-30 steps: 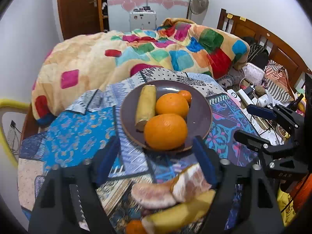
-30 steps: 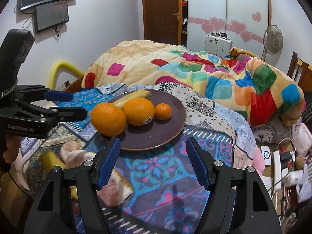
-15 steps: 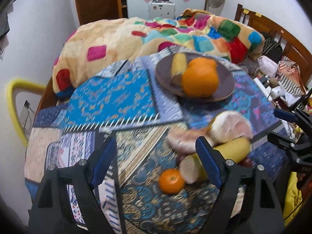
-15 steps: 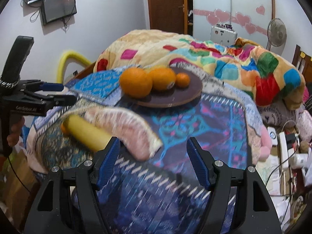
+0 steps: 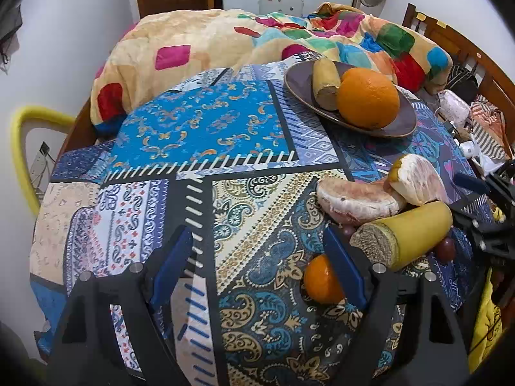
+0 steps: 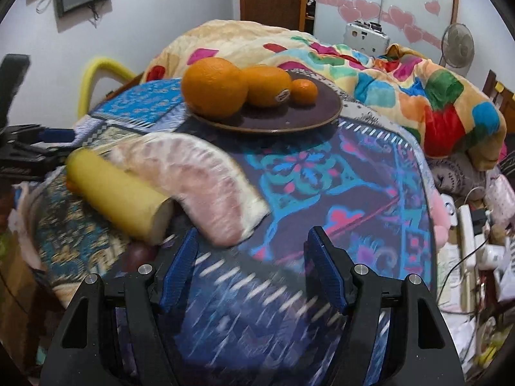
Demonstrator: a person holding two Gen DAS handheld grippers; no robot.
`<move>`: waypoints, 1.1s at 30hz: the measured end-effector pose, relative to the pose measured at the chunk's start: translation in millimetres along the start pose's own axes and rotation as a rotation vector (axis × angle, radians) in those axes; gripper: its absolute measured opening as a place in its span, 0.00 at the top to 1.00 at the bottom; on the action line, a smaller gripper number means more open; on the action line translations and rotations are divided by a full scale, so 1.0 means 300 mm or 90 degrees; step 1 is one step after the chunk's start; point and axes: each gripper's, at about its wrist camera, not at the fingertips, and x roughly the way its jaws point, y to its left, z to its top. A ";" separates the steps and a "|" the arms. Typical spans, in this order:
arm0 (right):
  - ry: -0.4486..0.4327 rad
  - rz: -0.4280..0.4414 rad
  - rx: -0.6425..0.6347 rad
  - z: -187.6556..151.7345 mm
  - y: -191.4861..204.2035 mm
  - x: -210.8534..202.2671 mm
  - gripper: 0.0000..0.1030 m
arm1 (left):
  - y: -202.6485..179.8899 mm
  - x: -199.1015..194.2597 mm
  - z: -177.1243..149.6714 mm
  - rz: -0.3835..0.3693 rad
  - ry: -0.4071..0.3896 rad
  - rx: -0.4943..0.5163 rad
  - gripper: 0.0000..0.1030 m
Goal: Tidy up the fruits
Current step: 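Withdraw both tools from the plate toward the pomelo and remaining yellow fruit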
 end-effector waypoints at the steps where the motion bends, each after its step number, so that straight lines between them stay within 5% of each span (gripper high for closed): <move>1: -0.001 -0.008 0.001 0.014 -0.010 0.007 0.35 | -0.004 0.002 0.001 -0.003 -0.001 0.003 0.19; 4: -0.026 -0.028 0.036 0.048 -0.053 0.008 0.35 | -0.015 0.006 0.002 -0.002 -0.003 0.010 0.19; 8: -0.025 0.032 0.091 0.050 -0.092 -0.005 0.35 | -0.029 0.010 0.006 -0.002 -0.001 0.015 0.19; 15: -0.009 0.044 0.039 -0.039 -0.018 -0.038 0.34 | -0.078 -0.003 0.000 -0.025 0.008 0.028 0.20; 20: -0.021 0.027 0.042 -0.044 -0.019 -0.042 0.35 | -0.171 -0.020 0.003 0.036 -0.015 0.088 0.23; 33: -0.036 -0.011 0.120 -0.050 -0.194 -0.064 0.35 | -0.336 -0.018 -0.023 -0.026 0.001 0.113 0.23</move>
